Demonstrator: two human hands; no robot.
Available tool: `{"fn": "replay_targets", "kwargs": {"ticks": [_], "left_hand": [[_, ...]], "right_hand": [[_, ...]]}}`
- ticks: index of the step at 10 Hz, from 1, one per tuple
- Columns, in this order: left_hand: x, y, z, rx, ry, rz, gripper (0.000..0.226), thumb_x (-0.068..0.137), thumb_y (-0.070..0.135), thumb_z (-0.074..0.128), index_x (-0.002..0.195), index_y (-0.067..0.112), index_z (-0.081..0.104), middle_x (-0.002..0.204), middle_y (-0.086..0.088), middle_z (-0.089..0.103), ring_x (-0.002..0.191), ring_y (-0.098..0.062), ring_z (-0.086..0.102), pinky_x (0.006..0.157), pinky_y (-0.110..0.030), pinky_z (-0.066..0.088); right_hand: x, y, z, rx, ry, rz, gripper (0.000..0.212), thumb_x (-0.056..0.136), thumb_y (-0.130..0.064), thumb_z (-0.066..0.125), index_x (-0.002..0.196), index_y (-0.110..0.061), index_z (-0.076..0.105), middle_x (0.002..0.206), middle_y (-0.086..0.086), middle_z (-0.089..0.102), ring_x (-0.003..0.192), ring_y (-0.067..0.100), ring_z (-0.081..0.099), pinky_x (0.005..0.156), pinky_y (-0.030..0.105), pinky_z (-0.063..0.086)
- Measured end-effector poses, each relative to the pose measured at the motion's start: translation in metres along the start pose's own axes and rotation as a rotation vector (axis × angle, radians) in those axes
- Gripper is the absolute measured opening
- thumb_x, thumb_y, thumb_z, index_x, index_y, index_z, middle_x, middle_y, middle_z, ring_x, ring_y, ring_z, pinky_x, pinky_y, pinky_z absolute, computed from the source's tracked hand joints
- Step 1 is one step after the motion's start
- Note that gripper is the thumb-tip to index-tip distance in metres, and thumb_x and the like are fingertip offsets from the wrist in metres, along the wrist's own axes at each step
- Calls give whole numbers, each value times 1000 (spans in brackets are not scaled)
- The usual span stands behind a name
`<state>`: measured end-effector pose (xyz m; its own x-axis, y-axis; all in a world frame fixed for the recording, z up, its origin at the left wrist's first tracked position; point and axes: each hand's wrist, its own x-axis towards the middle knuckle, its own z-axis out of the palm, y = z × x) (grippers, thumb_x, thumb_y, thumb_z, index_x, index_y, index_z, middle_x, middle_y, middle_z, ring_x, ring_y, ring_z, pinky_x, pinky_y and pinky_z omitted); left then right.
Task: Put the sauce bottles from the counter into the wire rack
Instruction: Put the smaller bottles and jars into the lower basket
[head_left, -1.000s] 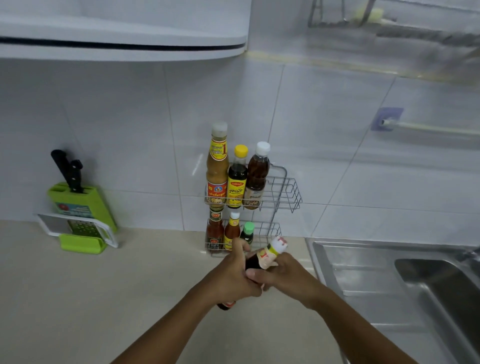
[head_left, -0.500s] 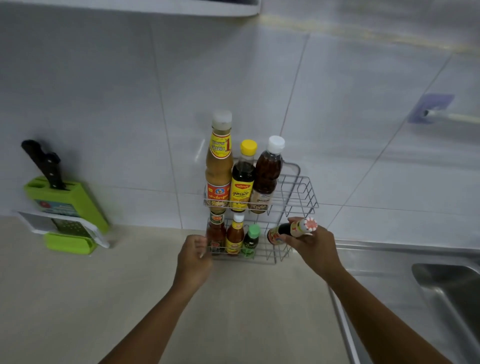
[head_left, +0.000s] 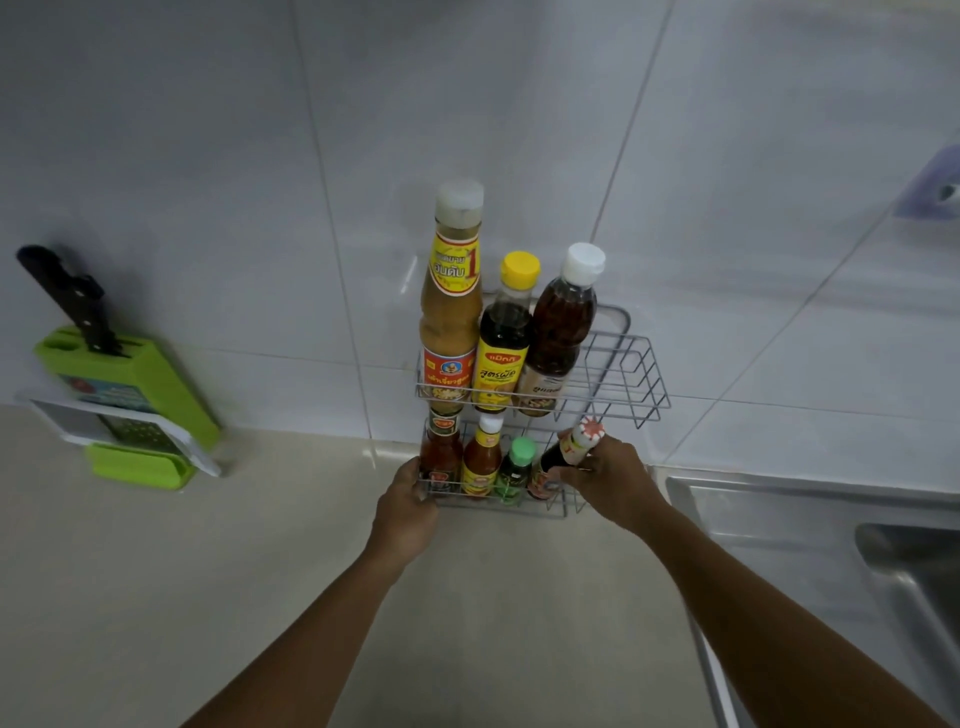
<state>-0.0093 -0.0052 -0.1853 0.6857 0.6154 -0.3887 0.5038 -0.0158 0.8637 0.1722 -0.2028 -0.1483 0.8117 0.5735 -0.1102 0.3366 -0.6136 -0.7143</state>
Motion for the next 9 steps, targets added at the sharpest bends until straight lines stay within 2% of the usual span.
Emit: {"fn": "replay_targets", "kwargs": {"ticks": [1,2,3,4,6,8,9], "left_hand": [[1,-1,-1,20,1,12,64,86,-1,47,142,29,48,119,10,61,122,-21,59,89,-29,41],[-1,0,-2,43,-4,33,63,87,0,47,143,29,48,124,7,62,121,-20,58,89,-28,40],[-2,2,-2,47,-1,51,62,88,2,49,144,28,47,133,3,62,123,-21,57,92,-29,41],[-3,4,-2,60,5,47,62,89,0,49,146,25,46,138,0,60,128,-23,55,91,-27,39],[-1,3,-3,88,-9,43,60,89,6,53,145,27,48,139,0,61,126,-23,57,90,-27,41],[-9,17,-14,148,-71,29,55,92,17,61,145,22,47,147,-6,55,134,-27,52,95,-27,40],[-25,17,-21,159,-87,45,59,93,17,61,149,19,42,150,-8,50,138,-27,48,99,-28,40]], "right_hand": [[6,2,2,-32,-45,-3,41,82,-12,82,120,-13,66,102,-1,69,95,16,68,69,11,47],[13,3,6,-70,-90,-5,43,83,-12,81,122,-15,64,106,2,71,95,17,68,69,14,50],[17,4,10,-70,-106,6,43,83,-13,81,122,-15,63,108,4,71,101,21,70,77,23,54],[19,7,14,-87,-100,7,44,84,-16,81,124,-15,63,114,7,73,104,23,71,81,25,54],[9,12,19,-63,-132,38,41,87,-18,77,124,-16,59,120,6,71,107,20,67,76,19,50],[-25,8,24,-36,-124,38,65,86,-20,76,144,-20,47,137,1,63,125,25,60,92,28,45],[-44,1,24,-2,-93,36,65,89,-19,73,148,-21,44,135,0,62,123,24,59,91,27,44]]}}
